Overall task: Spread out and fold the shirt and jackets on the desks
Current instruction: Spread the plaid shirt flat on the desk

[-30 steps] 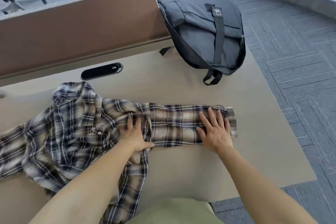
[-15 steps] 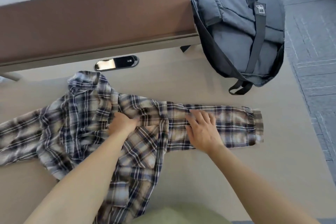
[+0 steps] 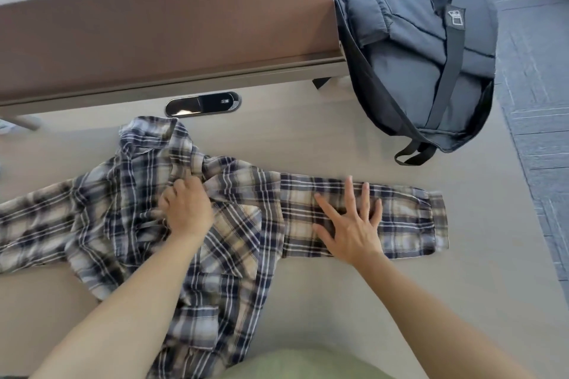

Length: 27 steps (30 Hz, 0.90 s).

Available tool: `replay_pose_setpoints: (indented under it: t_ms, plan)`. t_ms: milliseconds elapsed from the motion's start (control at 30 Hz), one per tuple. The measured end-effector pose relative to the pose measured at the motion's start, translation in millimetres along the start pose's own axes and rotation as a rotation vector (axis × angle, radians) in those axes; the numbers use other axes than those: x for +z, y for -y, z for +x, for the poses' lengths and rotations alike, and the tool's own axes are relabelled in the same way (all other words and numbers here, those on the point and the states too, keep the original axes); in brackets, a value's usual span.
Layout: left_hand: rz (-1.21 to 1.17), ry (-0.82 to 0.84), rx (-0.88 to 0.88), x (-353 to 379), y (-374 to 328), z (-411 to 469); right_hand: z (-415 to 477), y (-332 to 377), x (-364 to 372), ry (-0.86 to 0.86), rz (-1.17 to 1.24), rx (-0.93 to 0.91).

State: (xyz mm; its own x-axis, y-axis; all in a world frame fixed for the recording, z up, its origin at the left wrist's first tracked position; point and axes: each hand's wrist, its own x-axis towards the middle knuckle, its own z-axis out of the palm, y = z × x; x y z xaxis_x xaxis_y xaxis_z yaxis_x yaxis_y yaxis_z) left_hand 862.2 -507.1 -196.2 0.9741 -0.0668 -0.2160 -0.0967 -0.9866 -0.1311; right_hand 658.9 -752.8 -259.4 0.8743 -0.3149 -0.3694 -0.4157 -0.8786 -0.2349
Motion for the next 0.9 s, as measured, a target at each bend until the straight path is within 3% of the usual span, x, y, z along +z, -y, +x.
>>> replay_pose_setpoints:
  t_ms: [133,200,267,333,433,567,667,800,900]
  plan:
    - [-0.018,-0.043,0.474,6,-49,-35,-12,-21,-1,-0.040,0.016,0.043]
    - [-0.053,0.060,0.594,9,-78,-52,-14,-38,-4,-0.020,0.006,0.131]
    - [-0.048,0.267,0.520,14,-97,-64,-16,-59,-7,0.016,-0.035,0.222]
    - [-0.022,0.493,0.321,23,-101,-63,-19,-76,-11,0.035,-0.020,0.281]
    - [0.032,0.618,0.256,32,-96,-47,-13,-90,-20,0.047,-0.013,0.304]
    - [-0.125,0.581,0.371,18,-91,-25,15,-95,-41,0.144,-0.038,0.287]
    - [-0.244,0.444,0.394,9,-76,-21,14,-73,-44,0.078,-0.127,0.261]
    - [-0.213,0.091,0.260,17,-27,-43,-8,9,-24,-0.069,-0.066,-0.071]
    - [-0.155,0.137,0.087,24,21,-72,-28,85,-10,-0.121,-0.004,-0.282]
